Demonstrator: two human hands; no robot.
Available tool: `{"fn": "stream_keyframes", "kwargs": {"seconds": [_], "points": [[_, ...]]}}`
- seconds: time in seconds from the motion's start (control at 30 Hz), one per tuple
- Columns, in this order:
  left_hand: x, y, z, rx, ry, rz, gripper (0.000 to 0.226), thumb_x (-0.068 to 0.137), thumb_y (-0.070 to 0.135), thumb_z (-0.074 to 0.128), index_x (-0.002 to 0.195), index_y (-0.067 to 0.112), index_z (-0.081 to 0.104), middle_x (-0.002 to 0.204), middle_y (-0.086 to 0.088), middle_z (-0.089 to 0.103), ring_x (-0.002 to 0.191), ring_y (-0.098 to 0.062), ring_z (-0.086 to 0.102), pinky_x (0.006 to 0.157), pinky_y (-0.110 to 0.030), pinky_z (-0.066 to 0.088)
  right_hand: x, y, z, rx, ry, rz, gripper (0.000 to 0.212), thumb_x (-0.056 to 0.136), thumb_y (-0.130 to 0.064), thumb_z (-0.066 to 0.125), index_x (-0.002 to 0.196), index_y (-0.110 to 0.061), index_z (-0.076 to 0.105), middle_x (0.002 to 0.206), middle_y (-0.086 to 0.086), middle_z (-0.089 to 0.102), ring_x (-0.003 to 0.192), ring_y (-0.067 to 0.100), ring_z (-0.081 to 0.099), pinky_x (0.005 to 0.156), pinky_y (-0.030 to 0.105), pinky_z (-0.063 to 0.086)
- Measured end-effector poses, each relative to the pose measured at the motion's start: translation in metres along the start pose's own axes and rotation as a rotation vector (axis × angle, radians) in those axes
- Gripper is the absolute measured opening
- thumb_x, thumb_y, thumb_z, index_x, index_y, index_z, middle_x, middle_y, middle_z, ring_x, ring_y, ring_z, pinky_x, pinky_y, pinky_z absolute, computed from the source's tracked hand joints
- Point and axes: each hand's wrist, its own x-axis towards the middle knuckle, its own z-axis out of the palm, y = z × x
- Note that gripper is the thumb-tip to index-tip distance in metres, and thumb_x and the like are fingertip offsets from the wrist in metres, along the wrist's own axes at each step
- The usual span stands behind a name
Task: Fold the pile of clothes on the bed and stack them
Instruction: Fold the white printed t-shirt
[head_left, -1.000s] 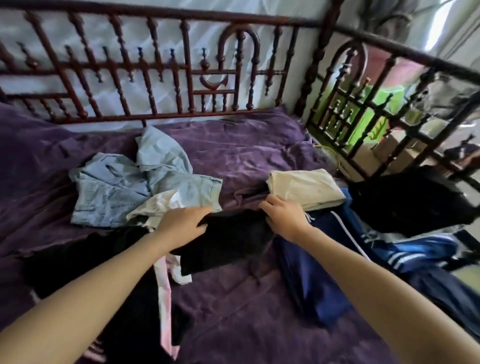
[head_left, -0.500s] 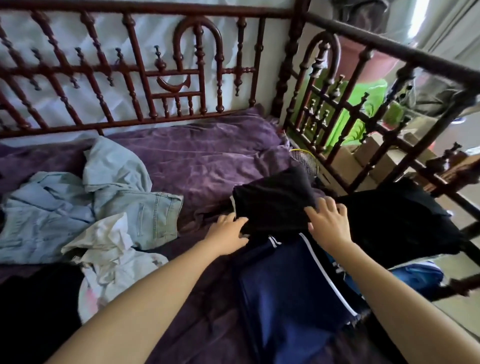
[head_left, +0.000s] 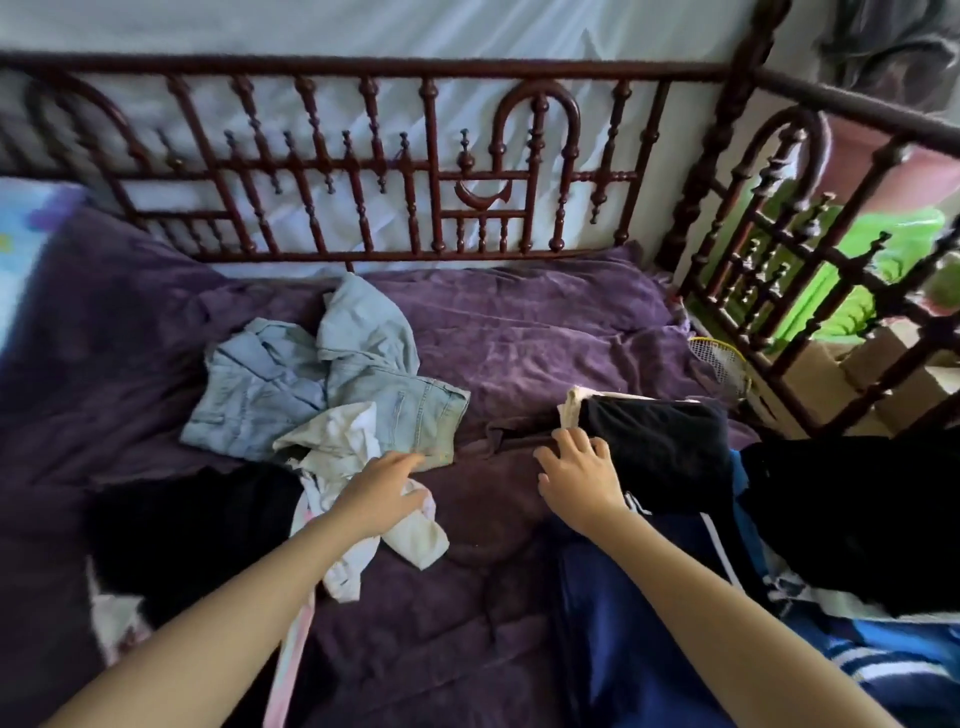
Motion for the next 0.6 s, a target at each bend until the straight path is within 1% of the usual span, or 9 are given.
{"fn": "stream_keyframes", "kwargs": {"seconds": [0.17,0.27,0.33,0.4,0.47,0.5,0.53,0.57,0.6], "points": [[-0.088,-0.092,-0.022,-0.092,0.096,-0.222,0.047,0.094,0.025,0.052,0.138,0.016,0.041,0.140,-0.004,0.041,0.127,-0.019,0.042,0.104,-0.029,0.035,0.016,-0.088,-0.009,0.074,-0.047,-0.158,0.035,0.033,-0.026,0.088,0.062,-0.021,0.070,0.074,0.002,0.064,0.070,0.024,0.065,0.055,0.035,0.051],[-0.141,-0.137,-0.024,-0.137,0.130,-0.377,0.047,0.095,0.027,0.051,0.139,0.016,0.039,0.136,-0.006,0.043,0.121,-0.018,0.046,0.098,-0.024,0.037,0.017,-0.143,-0.011,0.113,-0.149,-0.249,0.039,0.026,-0.034,0.089,0.058,-0.026,0.069,0.072,0.000,0.065,0.070,0.022,0.066,0.051,0.033,0.050],[-0.173,-0.162,-0.021,-0.171,0.143,-0.450,0.046,0.095,0.027,0.051,0.138,0.016,0.039,0.132,-0.006,0.045,0.111,-0.015,0.050,0.089,-0.022,0.039,0.014,-0.176,-0.013,0.141,-0.206,-0.305,0.043,0.019,-0.038,0.088,0.056,-0.028,0.068,0.070,0.000,0.066,0.068,0.020,0.066,0.049,0.031,0.050],[-0.200,-0.186,-0.014,-0.213,0.161,-0.484,0.044,0.094,0.025,0.053,0.136,0.016,0.043,0.124,-0.005,0.050,0.100,-0.012,0.052,0.083,-0.021,0.041,0.010,-0.207,-0.015,0.168,-0.214,-0.335,0.045,0.016,-0.038,0.087,0.055,-0.029,0.069,0.069,0.000,0.066,0.066,0.020,0.067,0.049,0.031,0.051],[-0.220,-0.217,0.000,-0.236,0.154,-0.510,0.033,0.092,0.024,0.055,0.124,0.025,0.051,0.114,-0.003,0.057,0.098,-0.014,0.058,0.086,-0.026,0.045,0.004,-0.234,-0.012,0.198,-0.225,-0.347,0.045,0.015,-0.038,0.087,0.056,-0.029,0.069,0.069,-0.001,0.066,0.065,0.019,0.066,0.048,0.031,0.051],[-0.225,-0.241,0.015,-0.239,0.145,-0.533,0.025,0.090,0.025,0.056,0.114,0.032,0.053,0.108,-0.002,0.060,0.098,-0.016,0.060,0.087,-0.031,0.048,0.000,-0.246,-0.010,0.210,-0.242,-0.348,0.046,0.015,-0.039,0.087,0.057,-0.028,0.069,0.069,-0.002,0.065,0.065,0.019,0.066,0.047,0.031,0.051],[-0.230,-0.256,0.026,-0.260,0.143,-0.551,0.022,0.089,0.025,0.057,0.109,0.035,0.054,0.105,-0.002,0.062,0.097,-0.016,0.061,0.087,-0.035,0.049,-0.006,-0.258,-0.006,0.215,-0.252,-0.347,0.048,0.014,-0.039,0.087,0.057,-0.028,0.069,0.069,-0.001,0.065,0.064,0.019,0.066,0.047,0.031,0.051],[-0.237,-0.262,0.030,-0.270,0.139,-0.564,0.023,0.089,0.024,0.057,0.111,0.032,0.054,0.108,-0.002,0.062,0.099,-0.016,0.061,0.089,-0.036,0.048,-0.012,-0.271,-0.005,0.203,-0.264,-0.350,0.048,0.014,-0.038,0.087,0.058,-0.027,0.069,0.070,-0.001,0.065,0.064,0.019,0.066,0.047,0.031,0.051],[-0.242,-0.254,0.029,-0.279,0.138,-0.562,0.028,0.090,0.022,0.056,0.118,0.025,0.054,0.114,-0.003,0.060,0.104,-0.016,0.058,0.093,-0.034,0.046,-0.016,-0.277,-0.002,0.181,-0.258,-0.348,0.048,0.015,-0.037,0.087,0.059,-0.027,0.069,0.073,0.000,0.066,0.066,0.019,0.066,0.049,0.032,0.052]]}}
